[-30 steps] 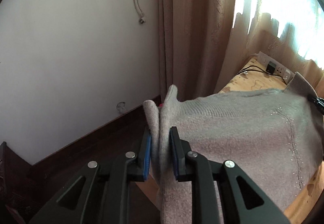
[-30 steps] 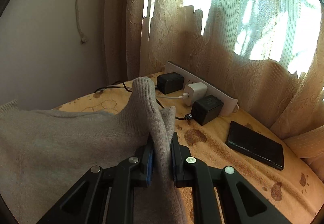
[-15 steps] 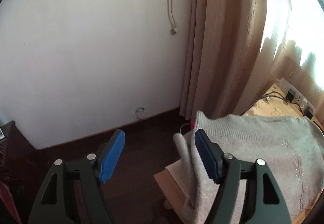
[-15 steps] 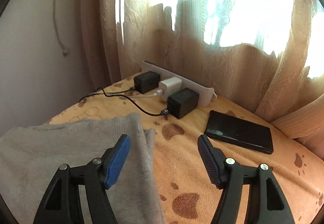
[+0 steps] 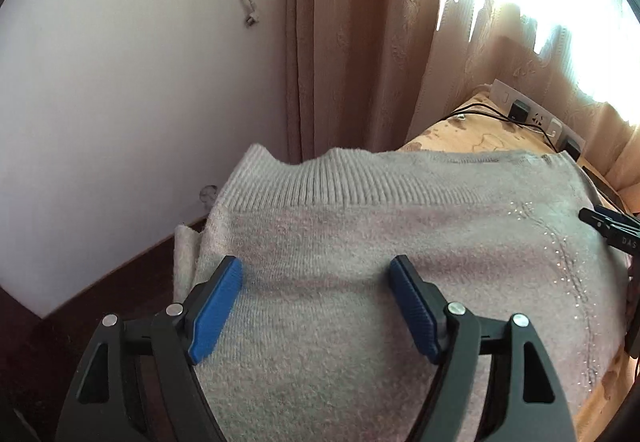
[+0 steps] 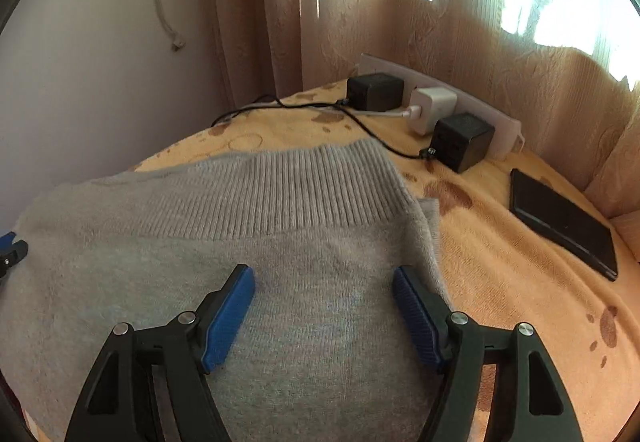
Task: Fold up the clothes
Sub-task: 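Lower the sweater onto the bed and open both grippers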
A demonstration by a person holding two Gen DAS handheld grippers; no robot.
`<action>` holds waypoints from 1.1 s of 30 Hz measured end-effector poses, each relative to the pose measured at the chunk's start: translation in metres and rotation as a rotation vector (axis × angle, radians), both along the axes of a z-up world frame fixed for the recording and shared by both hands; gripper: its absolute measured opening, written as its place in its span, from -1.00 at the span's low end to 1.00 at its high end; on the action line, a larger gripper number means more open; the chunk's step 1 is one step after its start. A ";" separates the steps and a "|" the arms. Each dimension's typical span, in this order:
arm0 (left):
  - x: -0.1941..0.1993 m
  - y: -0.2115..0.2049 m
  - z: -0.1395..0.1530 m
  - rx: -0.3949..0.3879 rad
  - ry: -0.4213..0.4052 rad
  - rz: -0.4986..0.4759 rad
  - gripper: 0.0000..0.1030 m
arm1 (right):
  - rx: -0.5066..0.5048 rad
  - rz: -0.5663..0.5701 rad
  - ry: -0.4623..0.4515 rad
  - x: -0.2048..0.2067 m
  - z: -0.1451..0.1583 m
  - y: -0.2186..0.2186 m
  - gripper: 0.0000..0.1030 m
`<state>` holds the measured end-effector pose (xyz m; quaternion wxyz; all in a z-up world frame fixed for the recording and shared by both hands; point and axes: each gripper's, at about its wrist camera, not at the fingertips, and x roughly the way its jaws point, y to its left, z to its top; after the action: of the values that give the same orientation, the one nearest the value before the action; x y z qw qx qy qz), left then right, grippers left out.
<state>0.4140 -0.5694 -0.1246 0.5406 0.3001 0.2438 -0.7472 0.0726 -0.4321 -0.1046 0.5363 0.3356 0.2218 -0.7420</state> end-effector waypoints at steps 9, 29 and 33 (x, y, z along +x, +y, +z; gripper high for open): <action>0.006 0.003 0.000 -0.013 -0.007 0.013 0.62 | -0.008 0.004 0.021 0.001 -0.001 0.004 0.50; -0.029 -0.083 0.012 0.176 -0.041 0.015 0.66 | -0.055 0.067 0.056 0.045 0.006 0.046 0.63; -0.025 -0.094 0.003 0.195 -0.022 0.044 0.90 | -0.029 0.079 0.059 0.044 0.002 0.042 0.73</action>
<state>0.3889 -0.6633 -0.1212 0.5277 0.3541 0.3159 -0.7045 0.1163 -0.3897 -0.1027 0.5633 0.2969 0.2397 -0.7329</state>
